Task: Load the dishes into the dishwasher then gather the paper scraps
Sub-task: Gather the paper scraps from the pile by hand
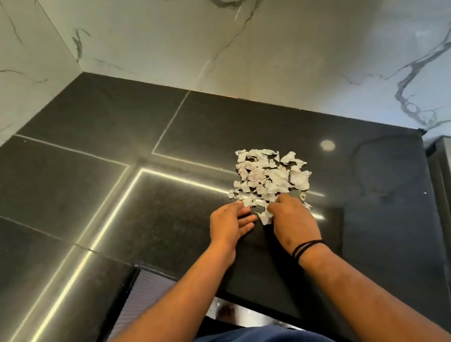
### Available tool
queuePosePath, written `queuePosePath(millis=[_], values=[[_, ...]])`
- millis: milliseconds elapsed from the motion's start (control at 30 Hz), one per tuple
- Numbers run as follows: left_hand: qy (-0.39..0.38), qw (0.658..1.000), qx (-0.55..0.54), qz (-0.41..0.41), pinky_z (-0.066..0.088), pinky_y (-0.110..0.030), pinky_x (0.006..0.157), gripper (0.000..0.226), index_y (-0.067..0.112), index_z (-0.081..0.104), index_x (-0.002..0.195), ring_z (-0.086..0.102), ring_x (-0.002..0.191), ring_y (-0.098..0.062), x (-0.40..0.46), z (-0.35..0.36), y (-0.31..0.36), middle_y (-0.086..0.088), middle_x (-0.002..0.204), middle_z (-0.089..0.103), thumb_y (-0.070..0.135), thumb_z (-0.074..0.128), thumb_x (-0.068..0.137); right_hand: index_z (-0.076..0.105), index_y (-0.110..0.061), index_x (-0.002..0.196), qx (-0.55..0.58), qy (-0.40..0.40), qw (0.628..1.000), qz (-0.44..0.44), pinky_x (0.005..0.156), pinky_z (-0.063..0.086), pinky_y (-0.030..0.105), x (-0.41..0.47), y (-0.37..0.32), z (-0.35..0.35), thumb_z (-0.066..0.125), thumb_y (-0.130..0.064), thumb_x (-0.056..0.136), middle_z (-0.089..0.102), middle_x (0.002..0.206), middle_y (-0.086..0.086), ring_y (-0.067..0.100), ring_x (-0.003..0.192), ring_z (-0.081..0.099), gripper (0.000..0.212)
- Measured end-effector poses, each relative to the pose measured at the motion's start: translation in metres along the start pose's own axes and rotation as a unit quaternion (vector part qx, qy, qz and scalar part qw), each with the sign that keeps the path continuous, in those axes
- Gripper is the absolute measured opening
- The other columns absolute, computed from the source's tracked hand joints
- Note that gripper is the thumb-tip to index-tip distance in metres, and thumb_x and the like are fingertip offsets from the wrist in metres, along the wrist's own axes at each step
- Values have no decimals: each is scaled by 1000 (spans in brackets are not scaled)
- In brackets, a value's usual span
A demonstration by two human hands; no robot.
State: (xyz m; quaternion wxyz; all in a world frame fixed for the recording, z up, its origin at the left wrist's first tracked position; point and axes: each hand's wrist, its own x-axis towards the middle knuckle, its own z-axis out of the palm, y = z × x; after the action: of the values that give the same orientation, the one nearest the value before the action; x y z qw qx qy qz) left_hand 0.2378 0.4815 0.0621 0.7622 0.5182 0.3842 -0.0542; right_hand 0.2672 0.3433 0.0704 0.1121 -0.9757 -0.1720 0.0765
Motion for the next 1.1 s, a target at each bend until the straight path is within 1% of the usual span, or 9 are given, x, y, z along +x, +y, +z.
queuePosePath(millis=[267, 367, 467, 533, 667, 800, 900, 1000, 1100], values=[[-47, 997, -6, -61, 59, -35, 73, 24, 2, 68, 105, 72, 83, -29, 2, -25, 15, -15, 93, 73, 21, 54, 102, 74, -13, 110, 96, 92, 986, 102, 87, 44, 28, 0, -24, -16, 60, -10, 94, 63, 109, 6, 23, 104, 59, 22], [-67, 989, -81, -101, 59, -39, 78, 37, 2, 68, 113, 72, 87, -30, 1, -28, 14, -16, 98, 73, 35, 52, 103, 76, -12, 105, 165, 122, 977, 60, 84, 44, 25, -1, -43, -23, 66, -6, 89, 65, 104, 3, 19, 97, 60, 20], [-117, 958, -209, -160, 60, -32, 64, 45, 6, 68, 112, 73, 74, -26, 2, -35, 18, -14, 88, 74, 44, 46, 103, 75, -15, 108, 224, 77, 971, -33, 90, 50, 30, -4, -69, -24, 66, -2, 84, 65, 106, 0, 17, 100, 58, 29], [-130, 937, -268, -180, 61, -31, 59, 43, 7, 67, 108, 73, 72, -26, 8, -41, 22, -14, 89, 74, 42, 43, 104, 70, -21, 120, 209, 60, 974, -64, 95, 46, 29, -5, -79, -22, 62, -4, 83, 63, 116, -3, 17, 109, 54, 42], [-110, 932, -300, -169, 62, -40, 75, 35, 5, 65, 110, 72, 88, -32, 18, -57, 28, -17, 97, 72, 31, 43, 104, 62, -19, 132, 169, 118, 979, 8, 106, 42, 33, 11, -67, -26, 55, -1, 85, 56, 134, 1, 21, 124, 46, 51], [-95, 934, -305, -160, 56, -42, 85, 34, 5, 66, 110, 68, 98, -33, 20, -66, 31, -18, 93, 74, 29, 43, 105, 39, -31, 149, 2, -43, 999, 23, 110, 40, 44, 36, -53, -17, 58, -20, 91, 29, 157, 8, 33, 141, 29, 63], [-95, 935, -301, -163, 55, -42, 85, 34, 4, 66, 110, 68, 98, -33, 20, -67, 31, -18, 97, 73, 30, 43, 105, 51, -30, 140, -87, -82, 993, -14, 92, 53, 44, 46, -56, -3, 57, -14, 92, 38, 147, 7, 32, 132, 37, 51], [-104, 938, -291, -158, 55, -42, 85, 35, 4, 66, 114, 68, 100, -33, 19, -68, 32, -19, 106, 71, 30, 44, 105, 66, -17, 115, -104, -29, 993, -38, 79, 55, 41, 49, -55, 4, 53, -7, 95, 55, 122, 6, 29, 119, 46, 26], [-105, 940, -284, -155, 54, -42, 86, 36, 4, 65, 115, 68, 102, -34, 19, -67, 32, -19, 109, 70, 31, 44, 105, 71, -11, 102, -77, 16, 996, -32, 77, 52, 37, 51, -47, 6, 54, -1, 92, 61, 110, 7, 29, 108, 54, 22]])
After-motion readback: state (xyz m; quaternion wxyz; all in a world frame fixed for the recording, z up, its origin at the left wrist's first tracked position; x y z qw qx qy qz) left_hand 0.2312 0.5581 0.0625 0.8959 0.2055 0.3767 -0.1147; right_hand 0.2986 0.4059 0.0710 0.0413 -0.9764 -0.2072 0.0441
